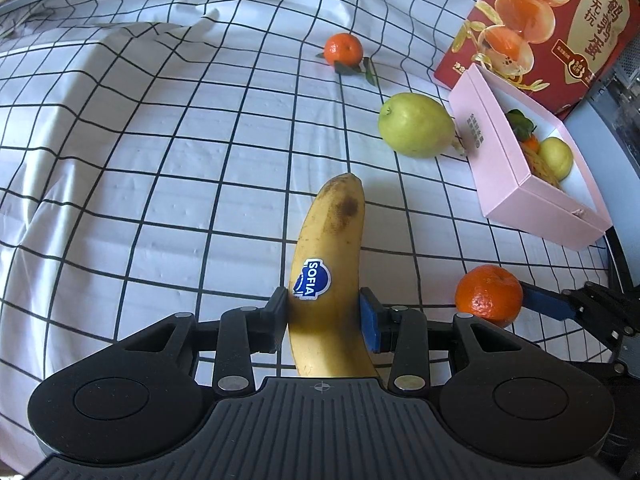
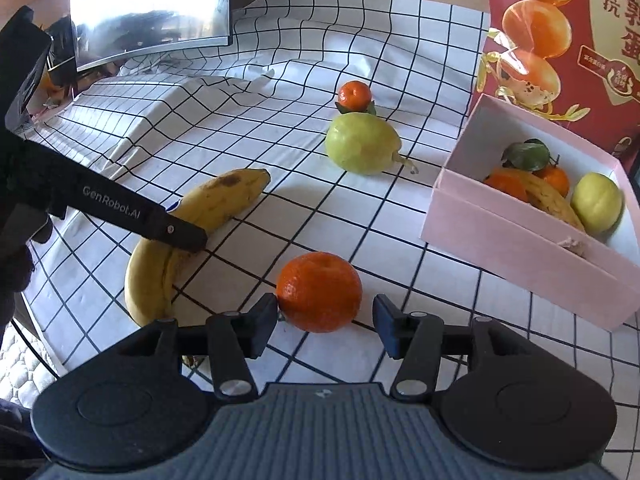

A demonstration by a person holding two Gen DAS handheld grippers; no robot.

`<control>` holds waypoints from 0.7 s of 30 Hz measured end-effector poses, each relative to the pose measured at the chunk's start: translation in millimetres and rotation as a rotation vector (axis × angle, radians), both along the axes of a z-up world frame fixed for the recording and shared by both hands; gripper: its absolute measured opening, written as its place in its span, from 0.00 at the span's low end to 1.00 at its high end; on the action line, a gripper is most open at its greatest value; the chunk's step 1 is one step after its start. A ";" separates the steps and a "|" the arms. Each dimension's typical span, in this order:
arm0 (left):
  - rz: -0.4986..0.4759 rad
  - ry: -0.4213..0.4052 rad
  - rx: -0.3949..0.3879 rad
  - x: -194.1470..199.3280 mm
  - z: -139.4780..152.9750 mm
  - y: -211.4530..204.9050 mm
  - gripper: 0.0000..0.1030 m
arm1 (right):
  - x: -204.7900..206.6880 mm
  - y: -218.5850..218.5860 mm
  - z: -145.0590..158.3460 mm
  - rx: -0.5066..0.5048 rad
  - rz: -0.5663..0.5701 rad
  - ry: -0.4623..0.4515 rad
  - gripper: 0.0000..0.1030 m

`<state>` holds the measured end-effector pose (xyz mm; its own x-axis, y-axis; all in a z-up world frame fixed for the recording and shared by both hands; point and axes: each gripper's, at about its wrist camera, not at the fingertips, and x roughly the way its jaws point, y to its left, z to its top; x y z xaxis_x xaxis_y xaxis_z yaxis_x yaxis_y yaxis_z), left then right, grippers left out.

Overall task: Organize fruits
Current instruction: 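Hold the banana in the left gripper and the tangerine in the right, moving toward the box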

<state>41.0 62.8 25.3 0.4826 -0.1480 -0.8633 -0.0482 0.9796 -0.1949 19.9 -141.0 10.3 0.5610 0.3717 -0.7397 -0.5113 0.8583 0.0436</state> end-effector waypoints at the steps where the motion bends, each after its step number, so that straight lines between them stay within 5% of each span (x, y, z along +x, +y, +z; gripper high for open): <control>1: 0.000 0.000 0.000 -0.1 0.1 0.2 0.41 | 1.7 1.9 -1.1 0.001 0.001 0.003 0.51; 21: -0.004 0.002 0.007 0.1 -1.1 -1.4 0.41 | 11.4 2.6 -8.8 0.009 -0.008 0.035 0.55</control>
